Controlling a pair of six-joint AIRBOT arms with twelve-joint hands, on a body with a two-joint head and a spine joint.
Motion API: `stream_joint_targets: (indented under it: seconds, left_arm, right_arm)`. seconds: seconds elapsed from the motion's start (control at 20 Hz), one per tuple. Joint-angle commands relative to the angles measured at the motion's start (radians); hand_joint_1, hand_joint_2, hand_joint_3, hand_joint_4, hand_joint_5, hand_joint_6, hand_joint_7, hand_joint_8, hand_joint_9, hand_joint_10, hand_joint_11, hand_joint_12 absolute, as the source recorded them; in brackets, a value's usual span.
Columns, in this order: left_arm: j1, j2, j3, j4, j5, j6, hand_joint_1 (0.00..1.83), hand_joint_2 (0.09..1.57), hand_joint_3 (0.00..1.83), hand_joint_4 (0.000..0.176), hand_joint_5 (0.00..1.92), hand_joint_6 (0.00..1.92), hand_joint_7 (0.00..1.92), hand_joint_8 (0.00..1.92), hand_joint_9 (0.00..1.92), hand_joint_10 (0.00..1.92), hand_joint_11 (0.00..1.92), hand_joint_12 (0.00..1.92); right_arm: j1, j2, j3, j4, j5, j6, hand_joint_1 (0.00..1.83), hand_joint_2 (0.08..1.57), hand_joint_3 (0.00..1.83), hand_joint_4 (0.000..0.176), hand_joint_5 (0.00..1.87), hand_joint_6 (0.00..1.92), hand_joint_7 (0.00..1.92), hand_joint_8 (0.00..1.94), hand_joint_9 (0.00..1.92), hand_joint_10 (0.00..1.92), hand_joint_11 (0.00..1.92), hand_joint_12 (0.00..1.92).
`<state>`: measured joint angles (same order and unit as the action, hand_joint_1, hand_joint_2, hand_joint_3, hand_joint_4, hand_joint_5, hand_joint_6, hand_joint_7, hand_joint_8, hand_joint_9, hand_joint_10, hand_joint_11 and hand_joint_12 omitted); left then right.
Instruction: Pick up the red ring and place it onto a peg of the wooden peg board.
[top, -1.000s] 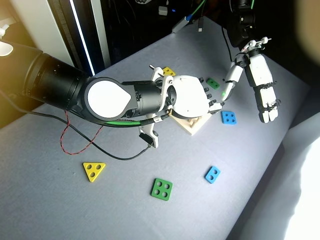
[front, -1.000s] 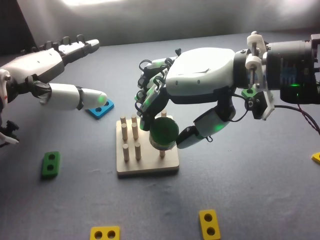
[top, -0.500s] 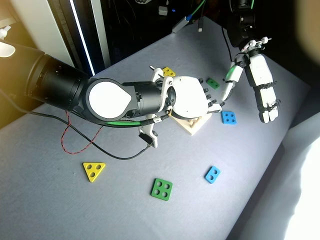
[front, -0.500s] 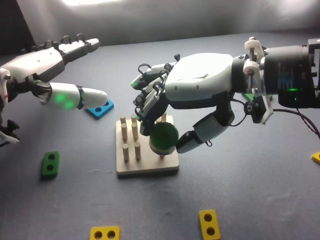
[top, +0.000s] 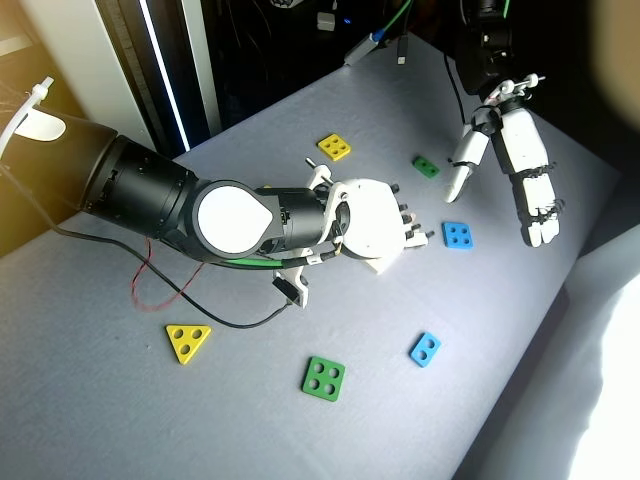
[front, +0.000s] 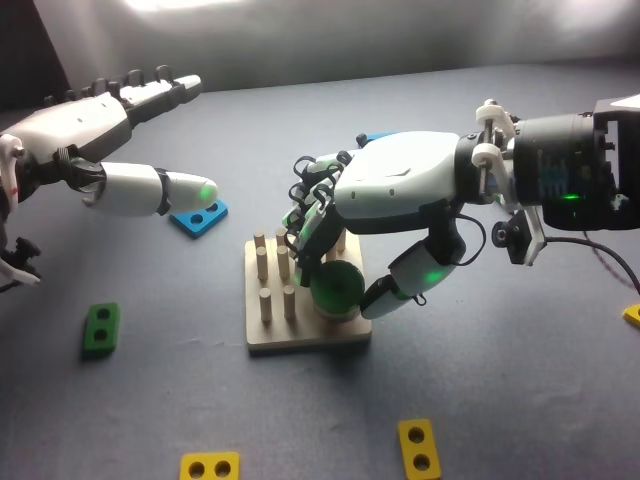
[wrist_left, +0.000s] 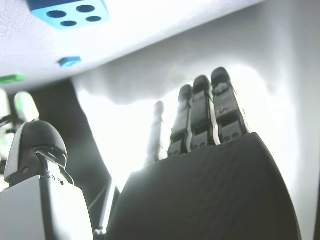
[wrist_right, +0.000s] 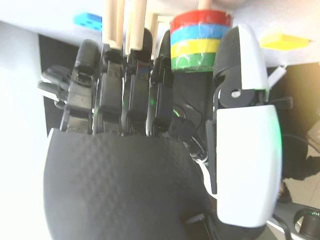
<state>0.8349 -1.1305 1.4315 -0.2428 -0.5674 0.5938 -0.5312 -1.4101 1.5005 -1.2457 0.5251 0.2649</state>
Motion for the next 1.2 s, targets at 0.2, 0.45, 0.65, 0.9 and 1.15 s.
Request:
stream_joint_targets:
  seconds: [0.2,0.45,0.65,0.9,1.15]
  left_arm:
    - [-0.011,0.0,0.004,-0.006,-0.115,-0.007,0.43,1.01,0.0,0.166,0.0,0.0,0.0,0.0,0.0,0.0,0.0,0.0]
    - [-0.009,0.003,0.004,-0.008,-0.115,-0.007,0.44,1.0,0.0,0.171,0.01,0.0,0.0,0.0,0.0,0.0,0.0,0.0]
    - [-0.003,0.005,0.003,-0.012,-0.119,-0.007,0.43,1.01,0.0,0.17,0.01,0.0,0.0,0.0,0.0,0.0,0.0,0.0]
    - [0.009,0.009,-0.001,-0.024,-0.126,-0.007,0.44,1.01,0.0,0.159,0.01,0.0,0.0,0.0,0.0,0.0,0.0,0.0]
    - [0.013,0.012,-0.004,-0.029,-0.131,-0.007,0.43,1.01,0.0,0.167,0.01,0.0,0.0,0.0,0.0,0.0,0.0,0.0]
  right_arm:
    - [0.006,-0.005,0.0,0.043,0.049,0.006,1.1,1.17,0.0,0.0,0.87,1.18,0.65,0.0,0.41,0.01,0.0,0.67]
    - [0.011,-0.005,0.0,0.042,0.077,0.017,1.03,1.2,0.0,0.0,0.8,1.26,0.6,0.01,0.38,0.0,0.0,0.76]
    - [0.011,-0.004,-0.001,0.041,0.079,0.017,0.92,0.98,0.0,0.057,0.4,0.42,0.39,0.0,0.25,0.0,0.0,0.81]
    - [0.012,0.012,-0.023,0.035,0.082,0.017,0.75,0.91,0.0,0.078,0.29,0.13,0.26,0.0,0.15,0.0,0.0,0.42]
    - [0.014,0.049,-0.07,0.034,0.087,-0.007,0.76,0.88,0.0,0.104,0.24,0.04,0.17,0.0,0.06,0.0,0.0,0.69]
